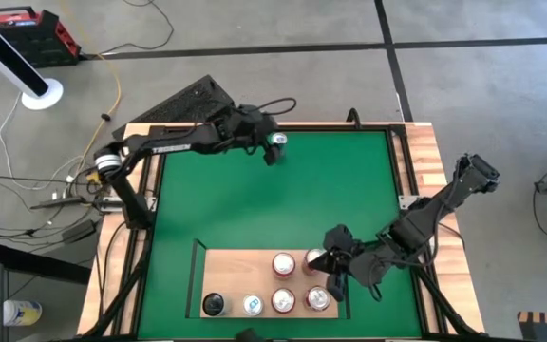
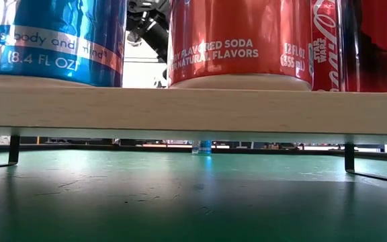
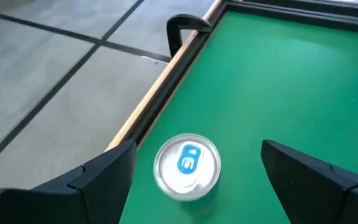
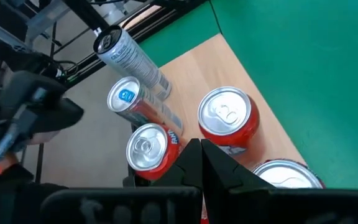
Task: Place canned beverage on shelf
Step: Put the blue soda can on the shelf aligned with the other blue soda can
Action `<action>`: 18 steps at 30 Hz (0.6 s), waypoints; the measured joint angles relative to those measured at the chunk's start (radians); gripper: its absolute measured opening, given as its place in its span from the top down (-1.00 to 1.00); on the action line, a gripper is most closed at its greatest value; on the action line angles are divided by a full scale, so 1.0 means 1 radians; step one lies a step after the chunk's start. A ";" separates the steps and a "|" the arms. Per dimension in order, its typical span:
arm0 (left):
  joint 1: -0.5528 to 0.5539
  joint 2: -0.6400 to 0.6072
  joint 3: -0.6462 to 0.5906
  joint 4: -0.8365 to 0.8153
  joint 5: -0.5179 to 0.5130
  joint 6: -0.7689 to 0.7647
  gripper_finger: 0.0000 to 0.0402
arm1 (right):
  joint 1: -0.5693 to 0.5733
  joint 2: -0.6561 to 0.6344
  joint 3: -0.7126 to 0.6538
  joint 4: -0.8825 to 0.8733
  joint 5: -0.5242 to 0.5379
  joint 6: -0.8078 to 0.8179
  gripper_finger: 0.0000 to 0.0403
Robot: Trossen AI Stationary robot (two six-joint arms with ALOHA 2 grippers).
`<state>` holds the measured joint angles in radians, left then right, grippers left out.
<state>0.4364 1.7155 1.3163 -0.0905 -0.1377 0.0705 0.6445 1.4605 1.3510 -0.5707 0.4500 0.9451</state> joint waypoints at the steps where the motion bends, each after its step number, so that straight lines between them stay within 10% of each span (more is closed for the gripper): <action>1: -0.001 0.015 0.009 0.003 -0.002 -0.005 -0.64 | 0.004 0.000 0.000 0.000 0.000 0.000 0.90; 18: -0.005 0.057 0.031 -0.007 -0.084 -0.047 -0.64 | 0.006 0.000 0.000 -0.003 0.001 0.016 0.90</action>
<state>0.4313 1.7729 1.3476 -0.0975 -0.2218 0.0235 0.6506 1.4605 1.3510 -0.5740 0.4507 0.9607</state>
